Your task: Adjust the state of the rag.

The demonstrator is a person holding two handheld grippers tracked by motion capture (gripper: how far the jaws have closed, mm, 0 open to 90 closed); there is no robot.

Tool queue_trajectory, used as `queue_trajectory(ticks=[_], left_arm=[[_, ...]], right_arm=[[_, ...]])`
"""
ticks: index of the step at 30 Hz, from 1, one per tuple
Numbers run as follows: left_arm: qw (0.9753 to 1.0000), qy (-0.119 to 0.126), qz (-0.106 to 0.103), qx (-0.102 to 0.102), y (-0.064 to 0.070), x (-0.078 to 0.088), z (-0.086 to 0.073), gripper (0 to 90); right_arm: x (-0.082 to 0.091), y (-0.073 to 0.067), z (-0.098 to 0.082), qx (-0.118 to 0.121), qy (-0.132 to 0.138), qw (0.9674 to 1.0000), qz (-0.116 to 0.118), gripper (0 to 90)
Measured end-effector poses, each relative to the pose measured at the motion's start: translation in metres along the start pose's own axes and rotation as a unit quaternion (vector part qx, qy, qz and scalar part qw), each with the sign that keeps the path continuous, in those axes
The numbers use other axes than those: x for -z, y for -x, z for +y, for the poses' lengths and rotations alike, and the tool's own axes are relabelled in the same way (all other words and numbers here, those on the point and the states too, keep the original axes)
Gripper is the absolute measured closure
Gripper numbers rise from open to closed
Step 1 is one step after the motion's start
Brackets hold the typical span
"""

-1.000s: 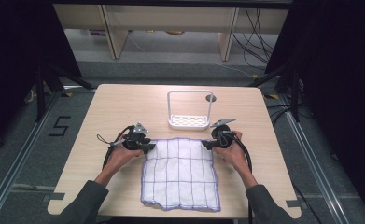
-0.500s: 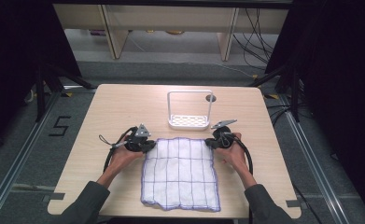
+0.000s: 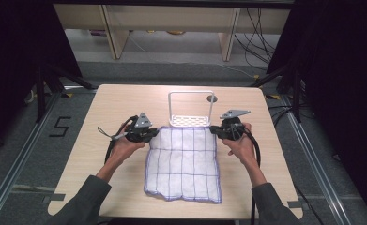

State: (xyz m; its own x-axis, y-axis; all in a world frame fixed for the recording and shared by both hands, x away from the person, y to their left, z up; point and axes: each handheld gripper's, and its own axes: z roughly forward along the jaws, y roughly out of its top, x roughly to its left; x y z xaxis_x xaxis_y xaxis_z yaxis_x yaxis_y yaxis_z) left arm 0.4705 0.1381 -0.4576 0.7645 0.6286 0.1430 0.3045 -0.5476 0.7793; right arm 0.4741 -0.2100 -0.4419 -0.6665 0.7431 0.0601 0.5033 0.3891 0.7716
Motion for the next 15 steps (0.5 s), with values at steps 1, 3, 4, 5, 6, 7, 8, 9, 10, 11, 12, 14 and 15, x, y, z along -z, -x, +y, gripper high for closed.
queue_trajectory(ticks=[1,3,4,5,6,7,8,9,10,11,12,14,15], left_arm=[[1.0000,0.009,0.001,0.004,0.000,0.002,0.002,84.9],[0.9998,0.019,0.001,0.003,0.000,0.012,0.006,85.0],[0.9997,0.025,-0.002,0.002,0.002,0.016,0.007,84.9],[0.9996,0.028,-0.001,-0.001,0.004,0.019,0.006,84.9],[0.9995,0.030,-0.004,-0.005,0.007,0.027,0.004,84.9],[0.9993,0.035,-0.008,-0.006,0.009,0.030,0.002,84.9],[0.9992,0.039,-0.011,-0.006,0.012,0.035,-0.001,84.8],[0.9989,0.043,-0.014,-0.007,0.015,0.040,-0.004,84.8],[0.9989,0.043,-0.015,-0.010,0.019,0.044,-0.007,84.8],[0.9988,0.044,-0.019,-0.013,0.022,0.048,-0.011,84.8],[0.9987,0.042,-0.022,-0.019,0.027,0.051,-0.015,84.8],[0.9981,0.048,-0.026,-0.026,0.038,0.055,-0.024,84.8],[0.9979,0.051,-0.031,-0.024,0.043,0.056,-0.028,84.8]], right_arm=[[0.004,0.002,0.003,0.008,0.005,1.0000,0.000,87.1],[0.012,0.002,0.006,0.010,0.019,0.9998,0.002,87.1],[0.016,0.000,0.006,0.009,0.021,0.9997,-0.001,87.1],[0.021,-0.001,0.005,0.016,0.023,0.9996,0.002,87.0],[0.025,-0.003,0.004,0.015,0.025,0.9995,0.007,87.1],[0.033,-0.007,0.000,0.019,0.036,0.9991,0.013,87.0],[0.037,-0.009,-0.003,0.020,0.040,0.9988,0.019,87.0],[0.043,-0.012,-0.007,0.024,0.042,0.9987,0.018,87.0],[0.048,-0.015,-0.011,0.028,0.045,0.9984,0.021,87.0],[0.053,-0.019,-0.016,0.024,0.044,0.9983,0.030,87.0],[0.055,-0.021,-0.021,0.029,0.046,0.9980,0.033,87.0],[0.062,-0.028,-0.029,0.037,0.041,0.9979,0.034,87.0],[0.063,-0.030,-0.032,0.040,0.039,0.9978,0.035,87.0]])
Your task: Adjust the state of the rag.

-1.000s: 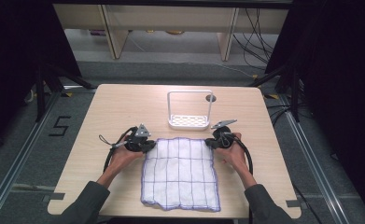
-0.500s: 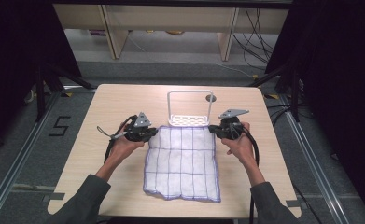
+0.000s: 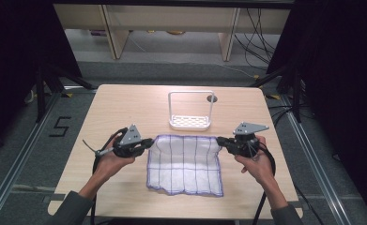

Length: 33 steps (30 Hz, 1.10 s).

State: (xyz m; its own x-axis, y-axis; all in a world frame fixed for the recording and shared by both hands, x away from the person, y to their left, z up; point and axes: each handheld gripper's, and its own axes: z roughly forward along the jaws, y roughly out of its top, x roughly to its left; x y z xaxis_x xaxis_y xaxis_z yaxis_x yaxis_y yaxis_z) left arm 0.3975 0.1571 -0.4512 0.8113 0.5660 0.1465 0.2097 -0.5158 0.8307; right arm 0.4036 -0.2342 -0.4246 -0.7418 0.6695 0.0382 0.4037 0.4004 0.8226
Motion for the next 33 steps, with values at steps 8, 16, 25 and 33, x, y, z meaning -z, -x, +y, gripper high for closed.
queue_trajectory(ticks=[8,16,25,33], left_arm=[[0.9998,-0.011,-0.013,-0.013,0.025,0.010,-0.026,84.7],[0.9993,-0.003,-0.032,-0.017,0.049,0.022,-0.038,84.5],[0.9966,-0.041,-0.054,-0.046,0.066,0.020,-0.053,83.7],[0.9943,-0.062,-0.068,-0.054,0.076,0.015,-0.062,79.6]], right_arm=[[0.005,-0.022,-0.020,0.013,-0.019,0.9995,0.023,87.0],[0.014,-0.041,-0.036,0.034,-0.021,0.9990,0.020,86.9],[0.022,-0.058,-0.061,0.028,-0.038,0.9986,0.024,86.5],[0.017,-0.064,-0.079,0.032,-0.072,0.9963,0.034,84.7]])
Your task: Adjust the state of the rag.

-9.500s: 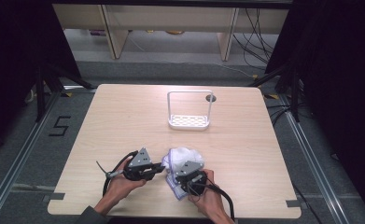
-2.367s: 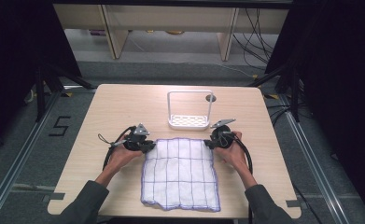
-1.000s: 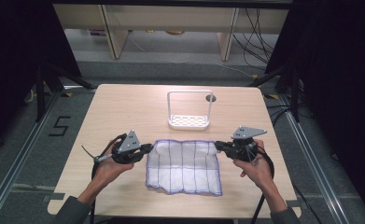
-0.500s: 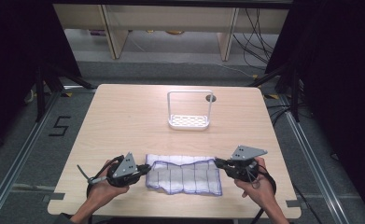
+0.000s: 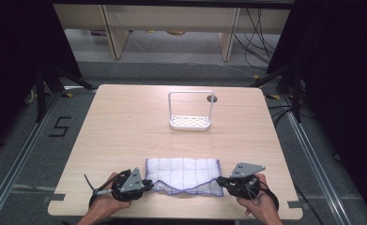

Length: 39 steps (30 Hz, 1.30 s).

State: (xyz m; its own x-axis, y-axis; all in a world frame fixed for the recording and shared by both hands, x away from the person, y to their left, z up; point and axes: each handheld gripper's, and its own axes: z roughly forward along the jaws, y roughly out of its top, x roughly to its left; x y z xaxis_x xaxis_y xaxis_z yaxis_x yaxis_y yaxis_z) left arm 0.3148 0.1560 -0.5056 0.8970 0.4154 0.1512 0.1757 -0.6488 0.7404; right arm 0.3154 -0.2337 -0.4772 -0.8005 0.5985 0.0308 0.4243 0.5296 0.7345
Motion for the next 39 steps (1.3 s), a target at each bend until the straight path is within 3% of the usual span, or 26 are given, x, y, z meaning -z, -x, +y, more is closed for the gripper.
queue_trajectory(ticks=[3,4,8,10,11,12,14,16,17,18,19,21,23,26,28,30,31,32,34,36,39], left_arm=[[1.0000,0.000,0.001,0.001,0.001,0.002,-0.003,75.9],[1.0000,-0.003,0.001,0.000,0.002,0.003,-0.004,74.8],[1.0000,-0.005,0.001,0.006,0.002,0.009,-0.005,64.7],[0.9998,0.008,-0.005,0.015,0.001,0.014,-0.005,60.7],[0.9989,0.032,-0.003,0.035,0.001,0.015,-0.005,57.6],[0.9986,0.031,0.001,0.044,-0.001,0.020,-0.004,55.4],[0.9963,0.052,-0.001,0.068,-0.008,0.024,0.000,52.8],[0.9959,0.057,0.014,0.068,-0.019,0.024,0.006,51.5],[0.9961,0.049,0.013,0.072,-0.026,0.024,0.010,50.9],[0.9964,0.045,0.016,0.070,-0.032,0.022,0.012,50.7],[0.9952,0.046,0.011,0.086,-0.038,0.019,0.016,50.6],[0.9941,0.035,0.007,0.102,-0.052,0.013,0.021,48.5],[0.9904,0.038,0.004,0.133,-0.061,0.004,0.025,48.1],[0.9901,0.018,0.007,0.139,-0.073,-0.006,0.028,48.1],[0.9891,0.011,0.002,0.147,-0.076,-0.013,0.030,48.4],[0.9907,-0.010,-0.002,0.136,-0.081,-0.017,0.031,48.2],[0.9892,-0.004,-0.002,0.146,-0.082,-0.022,0.031,48.1],[0.9904,-0.018,-0.004,0.137,-0.085,-0.025,0.031,48.1],[0.9908,-0.026,-0.003,0.133,-0.086,-0.027,0.031,48.4],[0.9912,-0.039,-0.001,0.127,-0.089,-0.035,0.030,48.6],[0.9917,-0.054,-0.006,0.116,-0.089,-0.041,0.027,48.8]], right_arm=[[0.003,-0.004,-0.004,-0.005,-0.014,0.9999,0.002,81.5],[0.004,-0.004,-0.005,0.003,-0.012,0.9999,-0.002,80.7],[0.010,-0.009,-0.008,-0.017,-0.008,0.9998,0.002,74.8],[0.015,-0.008,-0.008,-0.019,0.005,0.9998,0.000,70.0],[0.017,-0.007,-0.008,-0.024,0.010,0.9997,0.000,67.6],[0.019,-0.006,-0.007,-0.031,0.015,0.9994,-0.003,65.6],[0.022,-0.002,-0.006,-0.045,0.026,0.9984,-0.022,61.2],[0.020,0.008,-0.002,-0.056,0.026,0.9974,-0.038,57.0],[0.018,0.013,0.000,-0.060,0.025,0.9970,-0.041,54.6],[0.015,0.017,0.003,-0.084,0.021,0.9951,-0.048,53.7],[0.012,0.024,0.005,-0.069,0.021,0.9959,-0.054,53.6],[0.006,0.034,0.009,-0.079,0.008,0.9951,-0.059,53.5],[-0.002,0.043,0.013,-0.090,0.000,0.9942,-0.060,53.6],[-0.014,0.053,0.018,-0.085,-0.015,0.9943,-0.063,53.3],[-0.019,0.054,0.023,-0.096,-0.020,0.9934,-0.059,52.7],[-0.026,0.056,0.026,-0.091,-0.015,0.9937,-0.064,52.1],[-0.028,0.057,0.028,-0.083,-0.025,0.9943,-0.062,51.9],[-0.034,0.057,0.030,-0.090,-0.014,0.9937,-0.066,51.5],[-0.036,0.057,0.034,-0.088,-0.038,0.9934,-0.063,51.2],[-0.043,0.058,0.034,-0.086,-0.027,0.9934,-0.070,50.2],[-0.045,0.056,0.035,-0.094,-0.050,0.9925,-0.061,48.5]])
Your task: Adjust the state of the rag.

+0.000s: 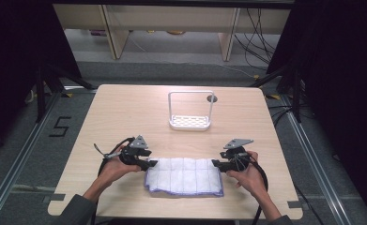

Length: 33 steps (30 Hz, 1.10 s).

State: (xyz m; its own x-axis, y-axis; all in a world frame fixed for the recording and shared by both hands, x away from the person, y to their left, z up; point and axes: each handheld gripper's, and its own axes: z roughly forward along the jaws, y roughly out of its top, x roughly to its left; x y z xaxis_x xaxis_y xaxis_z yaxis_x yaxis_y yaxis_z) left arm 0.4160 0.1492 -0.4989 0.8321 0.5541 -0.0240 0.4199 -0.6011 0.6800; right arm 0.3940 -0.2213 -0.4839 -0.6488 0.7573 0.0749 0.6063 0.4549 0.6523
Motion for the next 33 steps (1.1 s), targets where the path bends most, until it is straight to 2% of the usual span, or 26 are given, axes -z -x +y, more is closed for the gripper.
queue_trajectory(ticks=[3,4,5,6,7,8,9,11,12,13,14,18,19,20,21,22,23,24,25,26,28,29,30,31,32,33], left_arm=[[0.9999,-0.012,-0.002,-0.008,0.001,-0.003,-0.001,49.1],[0.9997,-0.019,0.006,-0.011,0.002,-0.005,-0.002,49.2],[0.9996,-0.023,0.004,-0.013,0.003,-0.006,-0.002,49.7],[0.9996,-0.019,0.003,-0.019,0.003,-0.006,-0.002,50.5],[0.9997,-0.019,0.003,-0.018,0.004,-0.006,-0.001,50.7],[0.9996,-0.021,0.005,-0.017,0.005,-0.006,-0.002,51.4],[0.9996,-0.022,0.003,-0.018,0.005,-0.006,-0.002,52.4],[0.9996,-0.023,-0.001,-0.016,0.005,-0.006,-0.002,54.1],[0.9996,-0.022,-0.006,-0.020,0.004,-0.006,-0.002,55.3],[0.9994,-0.027,-0.008,-0.021,0.003,-0.005,-0.002,56.4],[0.9997,-0.019,-0.009,-0.012,0.004,-0.006,-0.003,57.8],[0.9985,-0.034,-0.032,-0.029,0.002,-0.004,-0.003,70.0],[0.9983,-0.035,-0.032,-0.032,0.002,-0.004,-0.003,72.3],[0.9984,-0.035,-0.035,-0.027,0.003,-0.004,-0.003,74.6],[0.9984,-0.035,-0.035,-0.027,0.003,-0.004,-0.003,76.5],[0.9990,-0.022,-0.039,-0.010,0.005,-0.005,-0.004,77.8],[0.9990,-0.022,-0.039,-0.010,0.005,-0.005,-0.004,78.9],[0.9992,-0.012,-0.038,-0.002,0.007,-0.005,-0.006,79.8],[0.9984,-0.032,-0.033,-0.033,0.005,-0.002,-0.006,80.2],[0.9987,-0.028,-0.029,-0.030,0.008,-0.001,-0.007,80.8],[0.9980,-0.035,-0.017,-0.049,0.014,0.004,-0.009,81.2],[0.9992,-0.017,-0.011,-0.034,0.021,0.003,-0.011,81.3],[0.9993,-0.015,-0.009,-0.033,0.024,0.005,-0.013,81.4],[0.9991,-0.018,-0.008,-0.038,0.027,0.007,-0.014,81.4],[0.9992,-0.017,-0.007,-0.035,0.030,0.008,-0.016,81.4],[0.9992,-0.015,-0.008,-0.037,0.034,0.010,-0.017,81.4]], right_arm=[[-0.004,0.000,-0.002,0.003,0.005,1.0000,-0.004,47.2],[-0.007,0.000,-0.002,0.000,-0.013,0.9999,-0.010,45.7],[-0.011,-0.001,-0.003,0.002,-0.005,0.9999,-0.015,45.7],[-0.011,-0.001,-0.003,0.002,-0.019,0.9997,-0.016,45.6],[-0.013,-0.001,-0.004,-0.003,-0.020,0.9997,-0.013,45.7],[-0.014,0.000,-0.004,0.008,-0.024,0.9996,-0.014,45.6],[-0.017,0.000,-0.006,0.008,-0.014,0.9997,-0.021,45.7],[-0.015,-0.002,-0.005,0.001,-0.028,0.9995,-0.015,46.9],[-0.016,-0.001,-0.005,0.009,-0.024,0.9995,-0.019,48.4],[-0.016,-0.003,-0.005,0.004,-0.027,0.9995,-0.015,49.4],[-0.016,-0.003,-0.005,0.005,-0.027,0.9995,-0.015,51.0],[-0.018,-0.001,-0.005,0.013,-0.024,0.9996,-0.007,56.8],[-0.019,-0.001,-0.004,0.004,-0.017,0.9998,-0.001,59.1],[-0.018,0.001,-0.004,0.014,-0.023,0.9996,0.001,63.2],[-0.018,0.001,-0.004,0.014,-0.023,0.9996,0.001,63.2],[-0.019,0.001,-0.001,0.009,-0.023,0.9996,0.010,71.1],[-0.022,0.002,-0.001,0.015,-0.011,0.9998,0.009,74.5],[-0.020,0.003,0.001,0.015,-0.021,0.9996,0.014,77.1],[-0.021,0.003,0.001,0.019,-0.019,0.9996,0.010,79.0],[-0.023,0.004,0.002,0.022,-0.011,0.9997,0.006,80.6],[-0.023,0.004,0.007,0.017,-0.016,0.9997,0.011,82.4],[-0.023,0.005,0.009,0.013,-0.024,0.9995,0.015,82.8],[-0.025,0.007,0.011,0.026,-0.015,0.9995,0.014,83.1],[-0.026,0.006,0.014,0.016,-0.025,0.9994,0.017,83.1],[-0.029,0.006,0.016,0.021,-0.017,0.9996,0.012,83.3],[-0.029,0.007,0.020,0.025,-0.028,0.9992,0.008,83.4]])
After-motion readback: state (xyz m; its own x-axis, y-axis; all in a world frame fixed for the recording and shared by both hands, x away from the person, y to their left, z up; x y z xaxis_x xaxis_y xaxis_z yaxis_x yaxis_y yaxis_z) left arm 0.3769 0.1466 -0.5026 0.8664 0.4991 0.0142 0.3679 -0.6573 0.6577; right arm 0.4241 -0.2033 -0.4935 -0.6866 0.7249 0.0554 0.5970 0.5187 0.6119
